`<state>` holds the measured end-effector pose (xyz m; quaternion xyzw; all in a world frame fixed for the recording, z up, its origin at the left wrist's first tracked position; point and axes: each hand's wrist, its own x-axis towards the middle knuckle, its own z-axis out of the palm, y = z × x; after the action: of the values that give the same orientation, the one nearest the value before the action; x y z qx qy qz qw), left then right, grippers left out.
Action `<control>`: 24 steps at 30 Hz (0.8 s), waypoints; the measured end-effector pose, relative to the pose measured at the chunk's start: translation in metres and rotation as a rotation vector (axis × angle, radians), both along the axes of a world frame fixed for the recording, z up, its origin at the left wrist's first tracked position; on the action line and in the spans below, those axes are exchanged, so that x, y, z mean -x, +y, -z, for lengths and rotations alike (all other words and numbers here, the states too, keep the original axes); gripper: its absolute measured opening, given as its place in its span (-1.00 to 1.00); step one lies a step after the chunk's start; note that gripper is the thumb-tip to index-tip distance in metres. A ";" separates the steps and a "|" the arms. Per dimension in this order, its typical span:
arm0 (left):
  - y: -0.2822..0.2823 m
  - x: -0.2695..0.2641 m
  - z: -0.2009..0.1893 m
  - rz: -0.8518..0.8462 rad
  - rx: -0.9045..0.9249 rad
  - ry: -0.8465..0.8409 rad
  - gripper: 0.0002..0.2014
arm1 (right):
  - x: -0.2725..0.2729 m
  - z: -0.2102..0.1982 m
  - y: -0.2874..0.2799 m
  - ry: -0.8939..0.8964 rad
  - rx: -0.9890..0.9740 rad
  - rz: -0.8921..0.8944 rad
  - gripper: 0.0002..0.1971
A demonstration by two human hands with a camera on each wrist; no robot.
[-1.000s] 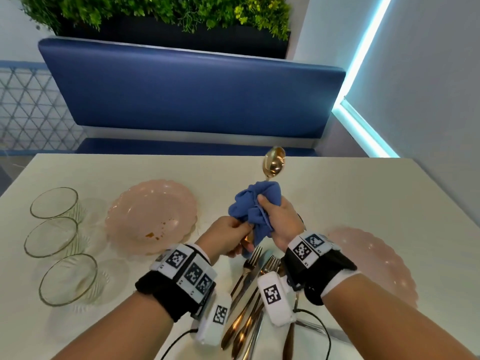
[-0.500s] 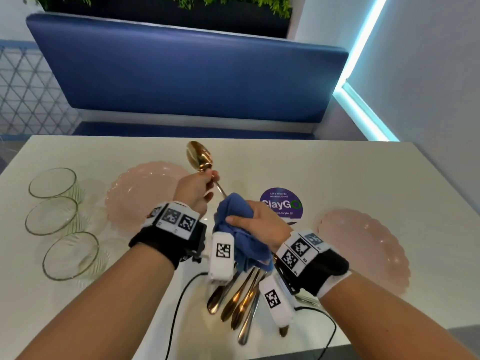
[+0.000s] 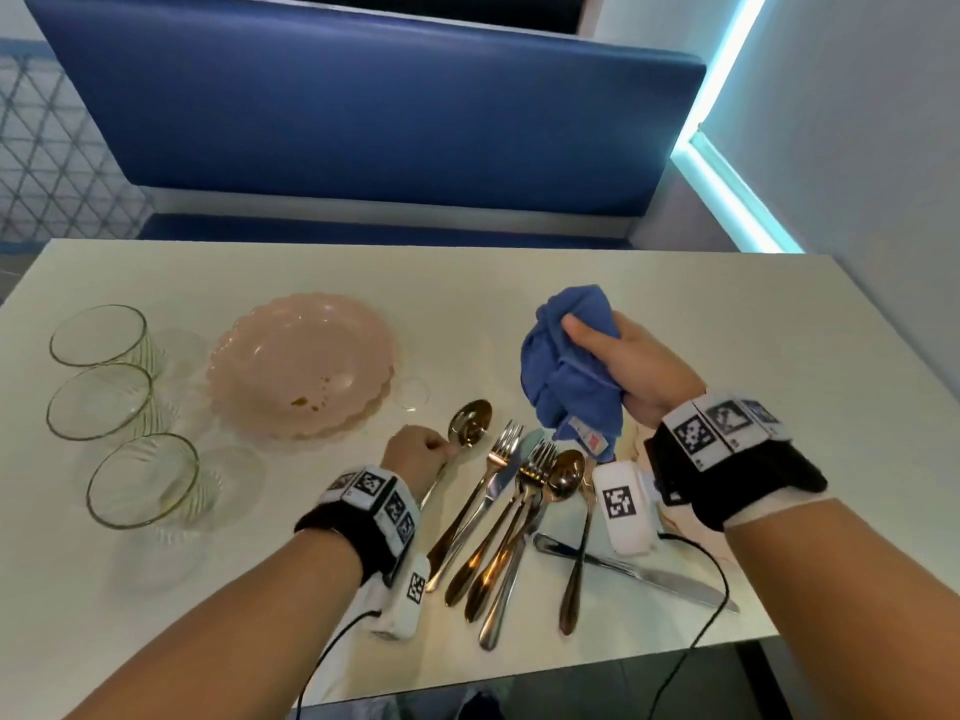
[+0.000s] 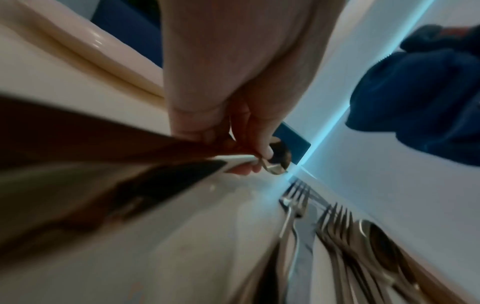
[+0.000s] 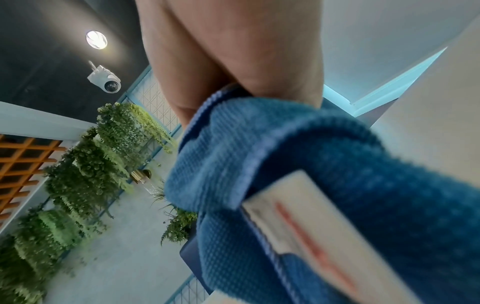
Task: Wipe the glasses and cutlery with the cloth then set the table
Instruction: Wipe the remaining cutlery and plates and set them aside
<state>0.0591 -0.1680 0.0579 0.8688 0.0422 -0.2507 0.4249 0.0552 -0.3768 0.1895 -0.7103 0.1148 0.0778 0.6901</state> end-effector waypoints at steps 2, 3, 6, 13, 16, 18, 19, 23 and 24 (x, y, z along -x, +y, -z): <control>-0.008 0.007 0.005 0.019 -0.075 -0.031 -0.80 | -0.003 0.000 0.003 0.012 0.021 -0.002 -0.84; -0.011 0.009 0.007 0.012 -0.088 -0.043 -0.80 | -0.004 0.001 0.005 0.020 0.038 -0.009 -0.83; -0.016 0.013 0.011 0.016 -0.104 -0.078 -0.86 | -0.007 0.006 0.012 0.047 0.078 -0.028 -0.84; 0.006 0.013 0.009 -0.143 -0.149 -0.099 -0.74 | -0.016 0.013 0.028 0.092 -0.003 -0.052 -0.77; 0.044 0.001 0.011 -0.431 -0.127 -0.068 -0.64 | -0.020 0.016 0.034 0.110 -0.041 -0.055 -0.71; 0.076 -0.010 0.020 -0.779 0.014 0.017 -0.57 | -0.024 0.019 0.037 0.118 -0.026 -0.054 -0.66; 0.089 -0.014 0.022 -0.927 0.109 0.070 -0.54 | -0.025 0.020 0.039 0.119 -0.016 -0.054 -0.63; 0.118 -0.034 0.016 -1.106 0.297 0.141 -0.48 | -0.033 0.025 0.051 0.130 -0.007 -0.091 -0.59; 0.123 -0.039 0.015 -1.104 0.316 0.133 -0.50 | -0.035 0.026 0.055 0.132 0.002 -0.110 -0.59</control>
<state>0.0985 -0.0454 0.0428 0.6265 0.4779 -0.0495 0.6138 0.0900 -0.3217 0.1631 -0.7096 0.1208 0.1620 0.6750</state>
